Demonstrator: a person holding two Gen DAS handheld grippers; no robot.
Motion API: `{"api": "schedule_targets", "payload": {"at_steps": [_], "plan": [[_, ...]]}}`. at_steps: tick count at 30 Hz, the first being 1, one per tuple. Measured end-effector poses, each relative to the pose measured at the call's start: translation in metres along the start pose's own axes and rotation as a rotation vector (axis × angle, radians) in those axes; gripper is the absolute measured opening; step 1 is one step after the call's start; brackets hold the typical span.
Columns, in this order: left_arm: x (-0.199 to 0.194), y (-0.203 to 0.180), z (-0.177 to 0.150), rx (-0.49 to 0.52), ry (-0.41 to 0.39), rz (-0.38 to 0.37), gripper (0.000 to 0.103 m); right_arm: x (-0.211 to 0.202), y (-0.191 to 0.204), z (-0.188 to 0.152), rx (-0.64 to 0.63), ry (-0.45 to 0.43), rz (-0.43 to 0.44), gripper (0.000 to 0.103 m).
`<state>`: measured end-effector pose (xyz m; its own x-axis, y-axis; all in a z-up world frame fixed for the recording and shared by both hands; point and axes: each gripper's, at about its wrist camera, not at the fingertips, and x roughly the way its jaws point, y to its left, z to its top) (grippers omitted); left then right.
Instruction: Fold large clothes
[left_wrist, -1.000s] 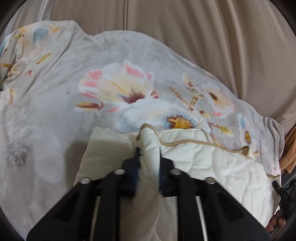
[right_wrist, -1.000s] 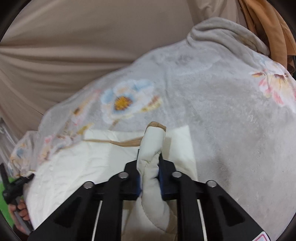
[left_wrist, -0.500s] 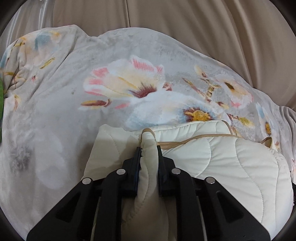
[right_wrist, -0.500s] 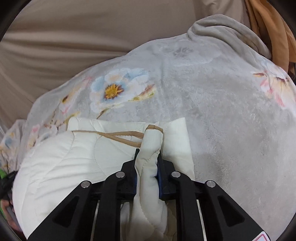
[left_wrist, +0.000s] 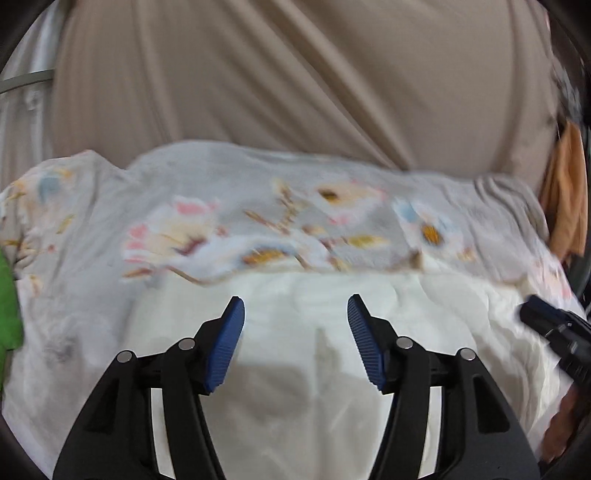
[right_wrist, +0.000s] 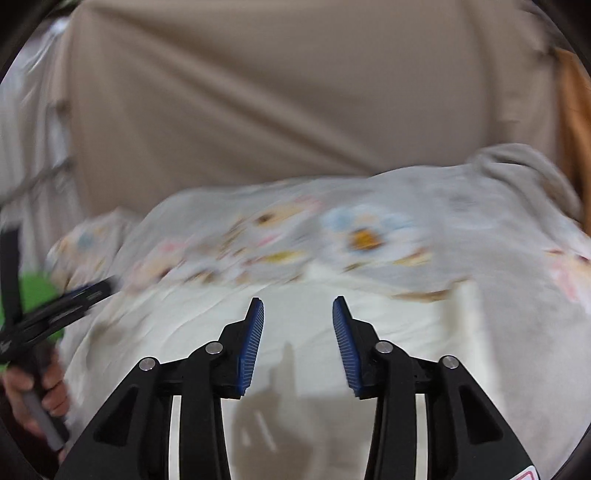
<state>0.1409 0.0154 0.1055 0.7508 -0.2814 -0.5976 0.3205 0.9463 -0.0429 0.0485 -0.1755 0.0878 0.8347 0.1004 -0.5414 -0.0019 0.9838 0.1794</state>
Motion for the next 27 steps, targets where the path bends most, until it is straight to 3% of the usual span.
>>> {"api": "schedule_targets", "payload": {"at_steps": [3, 6, 10, 12, 15, 17, 23, 27], "plan": [[0.029, -0.009, -0.021, 0.031, 0.083, 0.021, 0.058, 0.027, 0.024, -0.023, -0.113, 0.095, -0.026, 0.020], [0.038, 0.001, -0.032, 0.038, 0.084, 0.067, 0.058, 0.027, 0.009, -0.034, -0.127, 0.111, -0.101, 0.019], [0.037, 0.022, -0.035, 0.005, 0.095, 0.074, 0.065, 0.012, -0.057, -0.040, 0.034, 0.122, -0.237, 0.018], [0.033, 0.030, -0.040, 0.011, 0.089, 0.122, 0.065, -0.002, -0.095, -0.050, 0.132, 0.126, -0.301, 0.018], [0.023, 0.049, -0.048, -0.024, 0.088, 0.163, 0.065, -0.019, -0.135, -0.063, 0.243, 0.129, -0.308, 0.000], [0.016, 0.066, -0.054, -0.070, 0.098, 0.177, 0.065, -0.024, -0.146, -0.070, 0.300, 0.123, -0.279, 0.000], [0.007, 0.084, -0.067, -0.097, 0.108, 0.199, 0.065, -0.015, -0.136, -0.063, 0.246, 0.138, -0.348, 0.000], [0.005, 0.085, -0.069, -0.102, 0.112, 0.203, 0.065, -0.037, -0.113, -0.046, 0.189, 0.056, -0.414, 0.004]]}}
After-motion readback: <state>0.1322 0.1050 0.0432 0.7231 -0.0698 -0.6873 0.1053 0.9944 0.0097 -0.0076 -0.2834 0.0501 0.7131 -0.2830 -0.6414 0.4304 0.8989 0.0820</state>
